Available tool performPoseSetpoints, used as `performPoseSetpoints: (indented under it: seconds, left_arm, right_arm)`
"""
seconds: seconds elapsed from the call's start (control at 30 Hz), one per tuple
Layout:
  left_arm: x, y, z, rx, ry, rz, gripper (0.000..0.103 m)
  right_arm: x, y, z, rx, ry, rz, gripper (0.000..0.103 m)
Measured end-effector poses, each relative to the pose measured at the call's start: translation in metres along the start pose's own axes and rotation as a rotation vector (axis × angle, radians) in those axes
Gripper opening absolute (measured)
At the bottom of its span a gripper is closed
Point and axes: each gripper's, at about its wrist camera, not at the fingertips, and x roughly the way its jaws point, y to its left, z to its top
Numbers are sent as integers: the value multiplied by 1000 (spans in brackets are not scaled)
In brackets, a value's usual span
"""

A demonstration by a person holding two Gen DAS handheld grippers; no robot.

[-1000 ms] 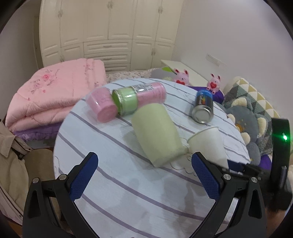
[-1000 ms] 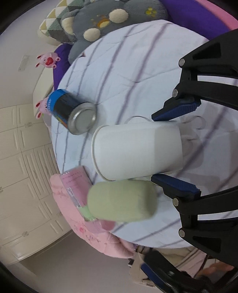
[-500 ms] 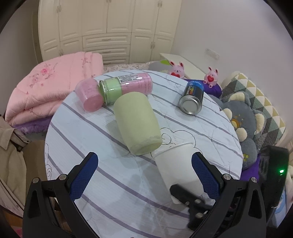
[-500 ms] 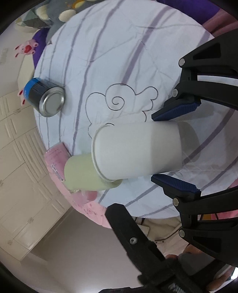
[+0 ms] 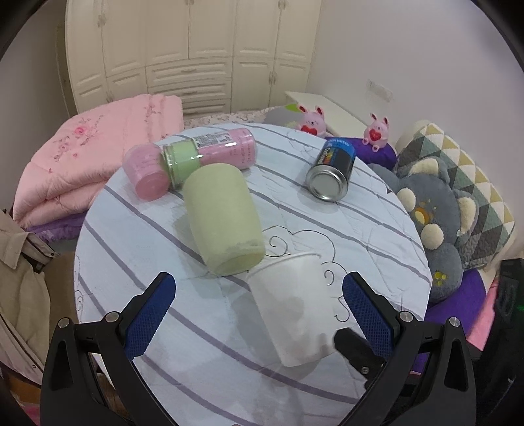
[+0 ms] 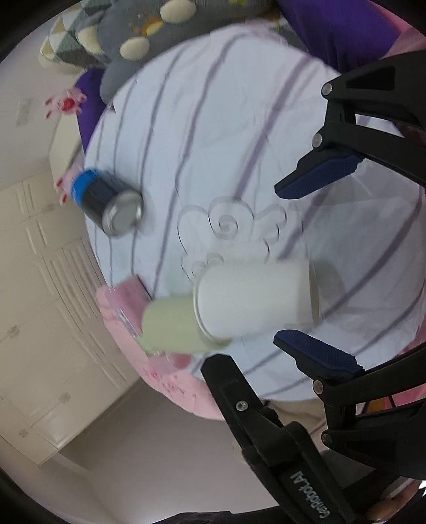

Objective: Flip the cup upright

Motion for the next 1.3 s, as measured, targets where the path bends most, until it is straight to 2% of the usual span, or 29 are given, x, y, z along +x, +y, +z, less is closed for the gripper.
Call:
performPoseSetpoints:
  seconds: [0.17, 0.43, 0.93, 1.03, 1.1, 1.13, 1.3]
  left_arm:
    - [15, -12, 0, 4, 36, 10, 103]
    - [38, -29, 3, 3, 93, 9, 103]
    - [77, -25, 8, -76, 209, -42, 103]
    - [80, -23, 8, -83, 216, -46, 94]
    - [81, -22, 8, -86, 219, -45, 78]
    - [81, -21, 8, -87, 217, -46, 76]
    - [73, -20, 9, -65, 177, -52, 76]
  right_arm:
    - [-5, -7, 0, -25, -23, -103, 83]
    - [-18, -18, -4, -62, -24, -212, 84]
    - [-12, -28, -4, -26, 19, -223, 83]
    - [-10, -27, -3, -30, 24, -225, 83]
    - [-8, -27, -3, -29, 31, -225, 83]
    - [-7, -27, -3, -29, 34, -224, 83]
    - [-5, -25, -3, -34, 40, -230, 83]
